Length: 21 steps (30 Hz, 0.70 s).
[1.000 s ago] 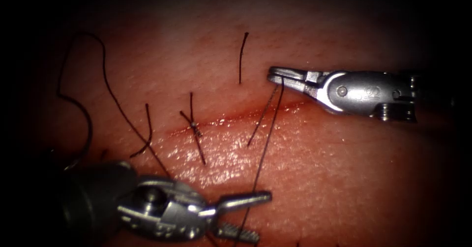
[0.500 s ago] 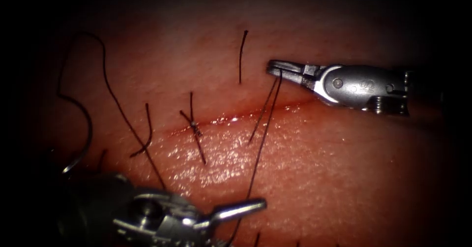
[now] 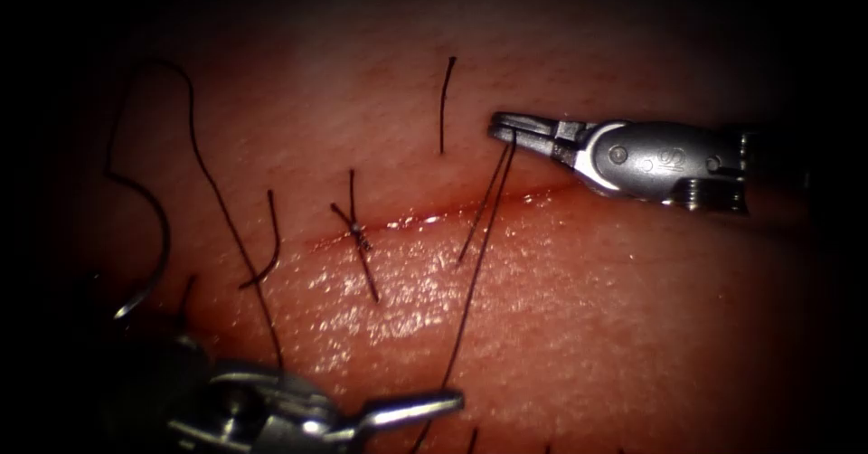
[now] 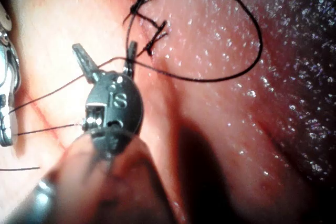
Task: Wound Closure
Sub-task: Grip suture with right hand to regrasp greater length of suture with left end-effector, then wrap suture twice around right hand, counter-clockwise
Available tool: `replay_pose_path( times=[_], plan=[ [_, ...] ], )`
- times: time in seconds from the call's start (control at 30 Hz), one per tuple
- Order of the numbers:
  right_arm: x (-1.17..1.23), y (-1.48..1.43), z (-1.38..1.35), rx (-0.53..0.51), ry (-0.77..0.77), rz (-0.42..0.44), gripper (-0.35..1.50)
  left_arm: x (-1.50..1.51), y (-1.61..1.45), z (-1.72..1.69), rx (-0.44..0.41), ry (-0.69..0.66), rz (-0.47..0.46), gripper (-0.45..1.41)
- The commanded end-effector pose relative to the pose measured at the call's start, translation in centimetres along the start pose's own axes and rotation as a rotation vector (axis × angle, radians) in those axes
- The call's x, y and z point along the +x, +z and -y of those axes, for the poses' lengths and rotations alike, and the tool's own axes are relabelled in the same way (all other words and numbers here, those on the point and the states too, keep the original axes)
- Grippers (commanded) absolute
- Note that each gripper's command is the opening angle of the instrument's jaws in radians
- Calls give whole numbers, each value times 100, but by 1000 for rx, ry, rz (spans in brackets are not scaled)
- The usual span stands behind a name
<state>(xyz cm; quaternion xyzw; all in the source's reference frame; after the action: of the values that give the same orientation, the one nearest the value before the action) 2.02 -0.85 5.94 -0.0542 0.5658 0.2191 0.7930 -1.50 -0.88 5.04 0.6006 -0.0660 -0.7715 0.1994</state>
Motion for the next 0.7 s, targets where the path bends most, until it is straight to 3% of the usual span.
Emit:
replay_pose_path(
  times=[0.03, 0.23, 0.43, 0.7],
  plan=[
    [0, 9, -1, 4, -2, -1, -35, -6, 5, 3, 0, 17, 0, -45],
    [2, 7, 6, 5, -2, -2, -35, -9, -7, 11, -8, 57, -8, -45],
    [7, 3, 16, 22, 3, 1, -35, -14, -37, 24, 121, 4, 27, -45],
    [27, -16, 55, 78, 14, -11, -35, -23, -92, 39, 316, -53, 82, -45]
  ],
)
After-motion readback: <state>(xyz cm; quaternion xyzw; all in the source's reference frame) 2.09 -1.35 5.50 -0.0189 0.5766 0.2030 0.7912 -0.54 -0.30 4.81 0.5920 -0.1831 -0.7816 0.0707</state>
